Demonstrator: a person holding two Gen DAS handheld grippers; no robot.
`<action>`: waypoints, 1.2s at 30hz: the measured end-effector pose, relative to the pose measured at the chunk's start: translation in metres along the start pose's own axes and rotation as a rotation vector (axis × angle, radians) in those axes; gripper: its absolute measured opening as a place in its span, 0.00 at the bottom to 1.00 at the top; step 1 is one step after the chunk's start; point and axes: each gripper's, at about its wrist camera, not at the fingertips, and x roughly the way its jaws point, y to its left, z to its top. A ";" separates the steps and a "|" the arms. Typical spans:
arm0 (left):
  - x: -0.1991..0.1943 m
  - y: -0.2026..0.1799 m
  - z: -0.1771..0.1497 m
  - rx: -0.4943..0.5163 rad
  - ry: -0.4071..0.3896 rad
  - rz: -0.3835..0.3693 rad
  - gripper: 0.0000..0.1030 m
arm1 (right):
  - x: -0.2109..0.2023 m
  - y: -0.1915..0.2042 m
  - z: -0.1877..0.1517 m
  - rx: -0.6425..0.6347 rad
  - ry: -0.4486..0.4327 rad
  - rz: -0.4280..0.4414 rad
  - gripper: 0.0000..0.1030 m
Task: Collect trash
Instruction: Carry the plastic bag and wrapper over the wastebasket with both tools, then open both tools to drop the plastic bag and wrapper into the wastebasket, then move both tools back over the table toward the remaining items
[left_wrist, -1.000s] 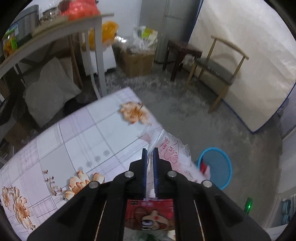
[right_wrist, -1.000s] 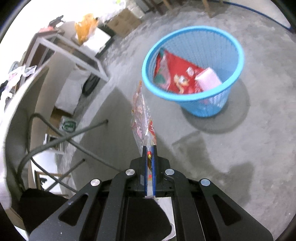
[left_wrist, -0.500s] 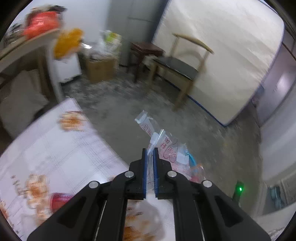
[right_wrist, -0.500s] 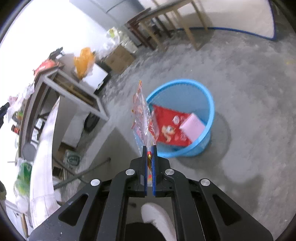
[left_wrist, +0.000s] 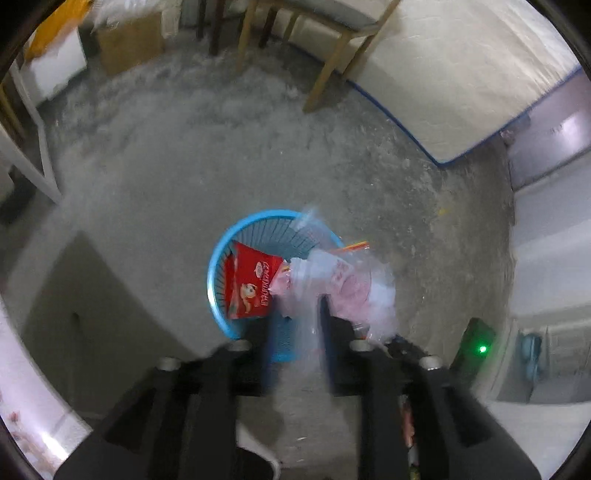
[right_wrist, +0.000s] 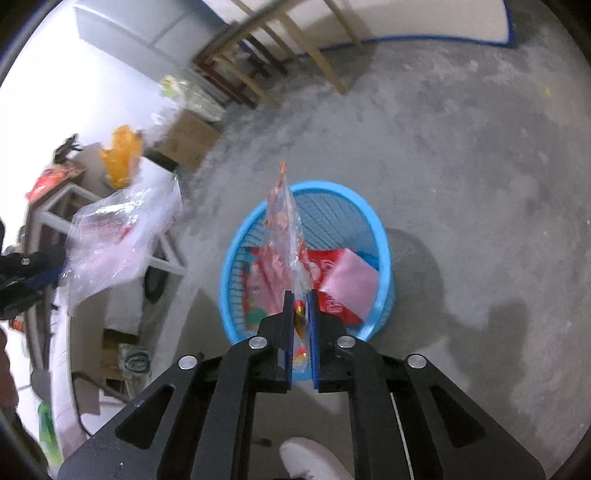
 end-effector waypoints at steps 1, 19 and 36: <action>0.006 0.002 0.001 -0.036 -0.010 0.009 0.49 | 0.006 -0.002 0.001 0.010 0.015 -0.011 0.31; -0.096 -0.009 -0.062 -0.008 -0.169 -0.038 0.60 | -0.063 0.000 -0.041 -0.059 -0.015 -0.033 0.60; -0.275 0.018 -0.272 -0.113 -0.543 -0.044 0.82 | -0.190 0.101 -0.077 -0.358 -0.091 0.139 0.79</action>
